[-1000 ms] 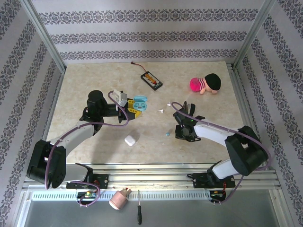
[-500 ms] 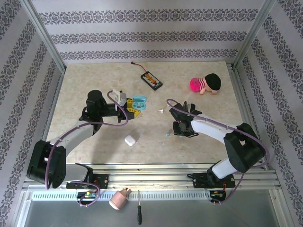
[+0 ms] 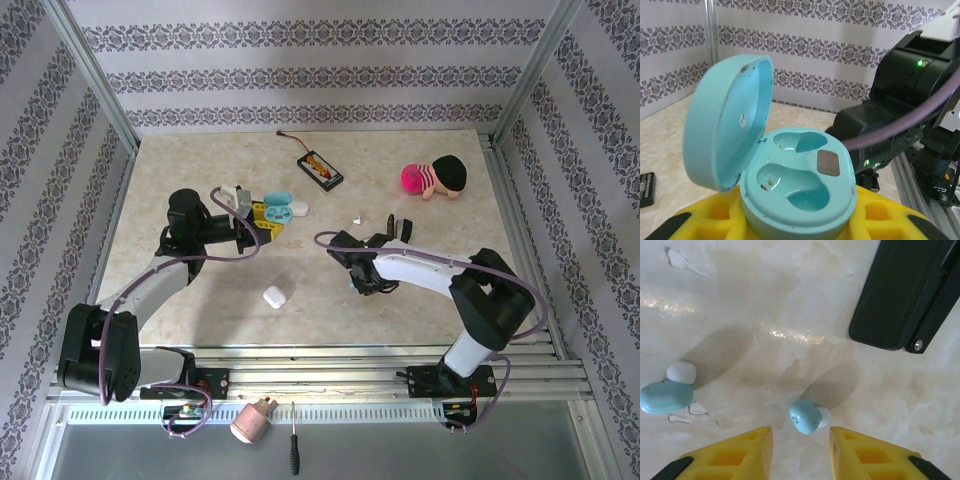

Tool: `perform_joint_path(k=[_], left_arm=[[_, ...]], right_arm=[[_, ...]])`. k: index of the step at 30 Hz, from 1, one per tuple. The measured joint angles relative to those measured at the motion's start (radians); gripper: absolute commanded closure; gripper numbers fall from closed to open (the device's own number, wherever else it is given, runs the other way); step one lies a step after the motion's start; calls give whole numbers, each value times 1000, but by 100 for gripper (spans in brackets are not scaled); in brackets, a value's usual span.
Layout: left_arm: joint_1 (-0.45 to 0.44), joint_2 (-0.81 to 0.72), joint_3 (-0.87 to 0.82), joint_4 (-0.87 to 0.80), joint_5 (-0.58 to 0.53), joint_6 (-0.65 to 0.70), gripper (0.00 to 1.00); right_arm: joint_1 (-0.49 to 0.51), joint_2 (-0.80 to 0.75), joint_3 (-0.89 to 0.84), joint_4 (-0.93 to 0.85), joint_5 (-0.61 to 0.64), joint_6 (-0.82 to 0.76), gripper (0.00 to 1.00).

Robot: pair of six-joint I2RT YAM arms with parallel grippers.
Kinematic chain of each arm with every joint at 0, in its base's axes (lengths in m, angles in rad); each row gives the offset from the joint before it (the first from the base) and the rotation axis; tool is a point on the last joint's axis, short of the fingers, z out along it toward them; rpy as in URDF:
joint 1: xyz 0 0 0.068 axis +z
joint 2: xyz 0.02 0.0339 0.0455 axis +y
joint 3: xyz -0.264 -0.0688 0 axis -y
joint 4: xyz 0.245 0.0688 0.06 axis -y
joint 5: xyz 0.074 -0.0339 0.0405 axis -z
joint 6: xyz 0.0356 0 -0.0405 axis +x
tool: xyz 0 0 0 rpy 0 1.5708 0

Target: Insert the wireless bluetooth earbuds into the charging case

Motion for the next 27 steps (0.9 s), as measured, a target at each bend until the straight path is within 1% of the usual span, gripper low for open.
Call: perform_joint_path(k=[7, 23, 27], left_arm=[[10, -38, 0, -40, -10, 26, 66], [13, -40, 0, -59, -13, 32, 66], [13, -40, 0, -58, -13, 32, 66]], right_arm=[[31, 97, 53, -57, 59, -62, 69], [39, 201, 73, -86, 118, -125, 75], [38, 206, 78, -87, 124, -129, 75]])
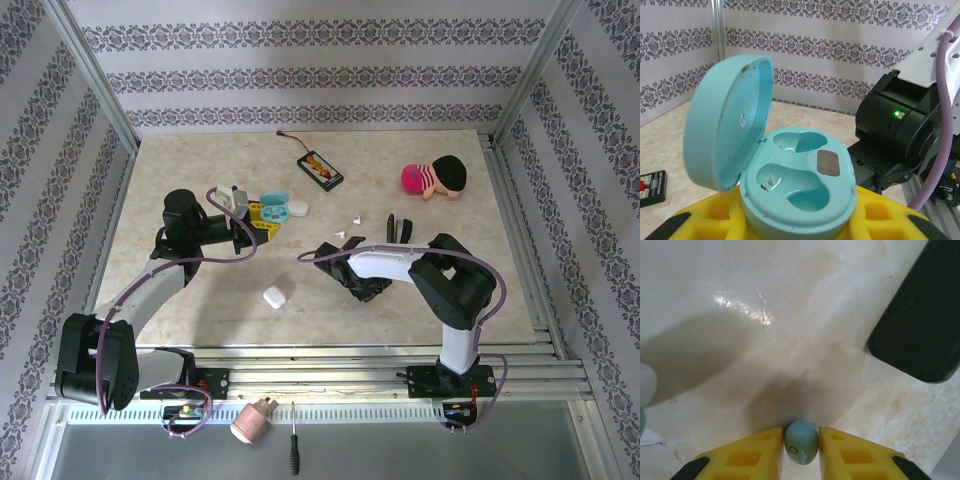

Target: Insert the wireless bluetooth earbuds into the charging case

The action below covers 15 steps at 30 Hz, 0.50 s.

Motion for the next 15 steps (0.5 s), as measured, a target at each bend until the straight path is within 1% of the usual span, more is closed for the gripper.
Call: perform_joint_path(k=[4, 11, 15], left_arm=[[0, 0, 0, 0, 0, 0, 66], [0, 0, -4, 3, 0, 0, 66], [0, 0, -6, 4, 1, 0, 66]], right_arm=[[0, 6, 6, -6, 2, -9, 77], [-2, 8, 7, -10, 10, -19, 85], [-9, -4, 5, -3, 5, -23, 86]])
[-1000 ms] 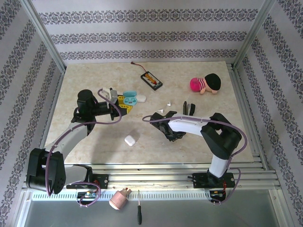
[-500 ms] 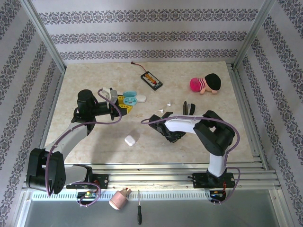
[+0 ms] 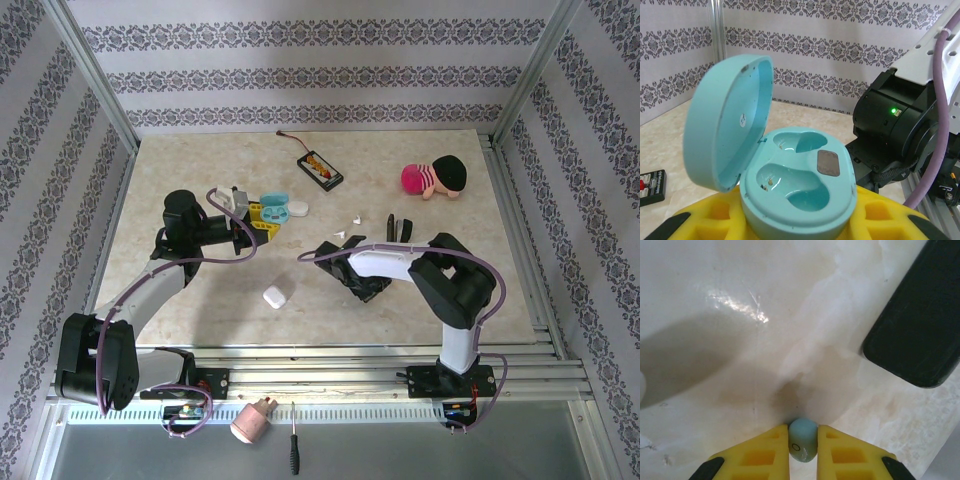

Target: Insert the wireless bluetooth earbuds into the charging case

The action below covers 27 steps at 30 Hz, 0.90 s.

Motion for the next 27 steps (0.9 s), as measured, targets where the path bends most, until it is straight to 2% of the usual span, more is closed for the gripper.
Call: perform_joint_path(k=[6, 10, 17, 27], left_arm=[[0, 10, -3, 8, 2, 0, 66], [-2, 30, -3, 18, 2, 0, 66], [-26, 73, -3, 30, -6, 0, 66], [-89, 108, 0, 38, -32, 0, 67]], right_arm=[[-20, -102, -6, 21, -43, 2, 86], [-64, -226, -10, 53, -126, 13, 86], [-238, -460, -62, 155, -417, 110, 86], [-413, -598, -122, 299, -811, 266, 85]])
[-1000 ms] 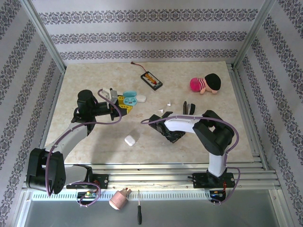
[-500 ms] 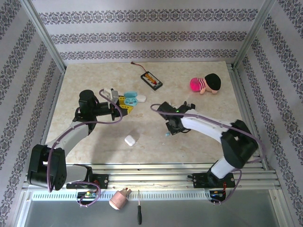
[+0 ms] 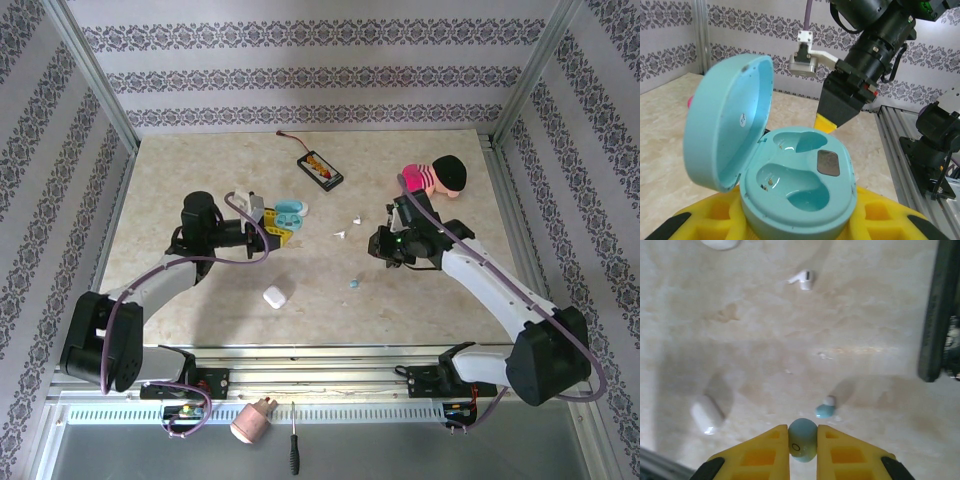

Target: Insert the wireless bluetooth earbuds into the charging case

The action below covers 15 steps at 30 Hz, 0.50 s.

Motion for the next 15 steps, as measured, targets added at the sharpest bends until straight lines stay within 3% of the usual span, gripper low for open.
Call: perform_joint_path(k=[15], left_arm=[[-65, 89, 32, 74, -6, -15, 67]], right_arm=[[55, -23, 47, 187, -306, 55, 84]])
